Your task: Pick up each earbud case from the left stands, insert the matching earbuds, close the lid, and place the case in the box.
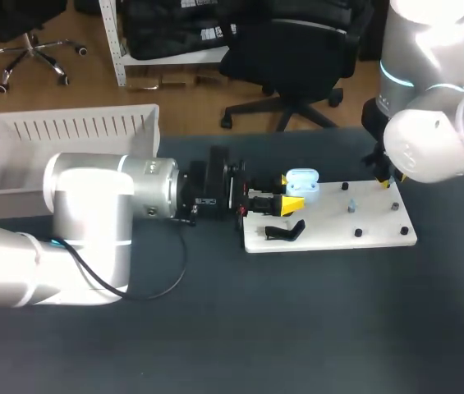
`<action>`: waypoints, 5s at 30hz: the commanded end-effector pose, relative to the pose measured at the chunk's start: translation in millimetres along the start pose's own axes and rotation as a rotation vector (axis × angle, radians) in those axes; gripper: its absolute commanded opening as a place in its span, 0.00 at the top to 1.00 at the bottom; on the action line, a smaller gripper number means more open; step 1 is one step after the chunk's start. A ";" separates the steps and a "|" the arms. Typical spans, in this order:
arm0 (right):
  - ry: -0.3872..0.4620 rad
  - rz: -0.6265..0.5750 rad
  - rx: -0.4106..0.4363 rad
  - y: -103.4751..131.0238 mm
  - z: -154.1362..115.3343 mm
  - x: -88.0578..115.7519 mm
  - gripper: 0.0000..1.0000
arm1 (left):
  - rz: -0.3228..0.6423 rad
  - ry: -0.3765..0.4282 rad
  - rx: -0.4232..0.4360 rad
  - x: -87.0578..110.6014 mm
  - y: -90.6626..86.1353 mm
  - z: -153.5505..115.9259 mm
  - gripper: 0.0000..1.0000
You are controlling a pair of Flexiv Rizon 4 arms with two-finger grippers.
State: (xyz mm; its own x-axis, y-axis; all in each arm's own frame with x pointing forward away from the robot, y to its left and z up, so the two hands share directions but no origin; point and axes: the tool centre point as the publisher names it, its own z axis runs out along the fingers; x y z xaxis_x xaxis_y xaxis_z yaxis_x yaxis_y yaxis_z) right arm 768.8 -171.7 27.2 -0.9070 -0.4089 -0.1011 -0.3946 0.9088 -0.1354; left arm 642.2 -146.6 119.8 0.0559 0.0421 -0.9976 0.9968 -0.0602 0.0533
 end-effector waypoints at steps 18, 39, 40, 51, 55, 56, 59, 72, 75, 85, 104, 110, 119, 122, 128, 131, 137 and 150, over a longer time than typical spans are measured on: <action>0.005 0.012 0.018 1.4 2.7 -0.1 0.87 | 0.003 -0.004 -0.004 1.2 -0.6 0.3 1.00; -0.025 0.052 0.072 8.2 -39.2 13.4 1.00 | 0.003 -0.004 -0.004 1.2 -0.6 0.3 1.00; -0.025 0.064 0.069 9.1 -43.9 15.5 1.00 | 0.003 -0.004 -0.004 1.2 -0.6 0.3 1.00; 0.033 0.221 0.032 45.3 -129.5 54.7 1.00 | 0.003 -0.004 -0.004 1.2 -0.6 0.3 1.00; 0.056 0.238 0.046 68.1 -155.5 64.3 1.00 | 0.003 -0.004 -0.004 1.2 -0.6 0.3 1.00; 0.061 0.238 0.051 75.7 -164.0 67.1 1.00 | 0.003 -0.004 -0.004 1.2 -0.6 0.3 1.00; 0.063 0.241 0.078 95.0 -186.0 72.8 1.00 | 0.003 -0.004 -0.004 1.2 -0.6 0.3 1.00; 0.054 0.196 0.070 180.9 -240.6 89.5 1.00 | 0.003 -0.004 -0.004 1.2 -0.6 0.3 1.00; 0.054 0.196 0.070 180.9 -240.6 89.5 1.00 | 0.003 -0.004 -0.004 1.2 -0.6 0.3 1.00; 0.054 0.214 0.072 184.5 -239.9 87.7 1.00 | 0.003 -0.004 -0.004 1.2 -0.6 0.3 1.00; 0.123 0.764 0.065 195.4 -225.3 72.6 1.00 | 0.003 -0.004 -0.004 1.2 -0.6 0.3 1.00; 0.123 0.764 0.065 195.4 -225.3 72.6 1.00 | 0.003 -0.004 -0.004 1.2 -0.6 0.3 1.00; 0.115 0.818 0.050 197.5 -227.2 67.5 1.00 | 0.003 -0.004 -0.004 1.2 -0.6 0.3 1.00; 0.140 0.985 0.117 193.5 -221.5 58.0 1.00 | 0.003 -0.004 -0.004 1.2 -0.6 0.3 1.00; 0.163 1.223 0.016 190.6 -229.7 49.1 1.00 | 0.003 -0.004 -0.004 1.2 -0.6 0.3 1.00; 0.154 1.261 -0.013 190.6 -231.0 48.8 1.00 | 0.003 -0.004 -0.004 1.2 -0.6 0.3 1.00; 0.154 1.261 -0.013 190.6 -231.0 48.8 1.00 | 0.003 -0.004 -0.004 1.2 -0.6 0.3 1.00; 0.169 1.271 -0.008 198.6 -229.4 45.3 1.00 | 0.003 -0.004 -0.004 1.2 -0.6 0.3 1.00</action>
State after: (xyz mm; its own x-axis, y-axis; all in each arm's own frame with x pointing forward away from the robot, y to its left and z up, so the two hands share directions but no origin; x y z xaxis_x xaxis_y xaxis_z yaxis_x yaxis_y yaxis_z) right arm 615.2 5.8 221.3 -0.6549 0.7554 -0.0226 0.7557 0.6543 -0.0262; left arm 642.2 -146.6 119.8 0.0558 0.0421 -0.9976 0.9968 -0.0602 0.0532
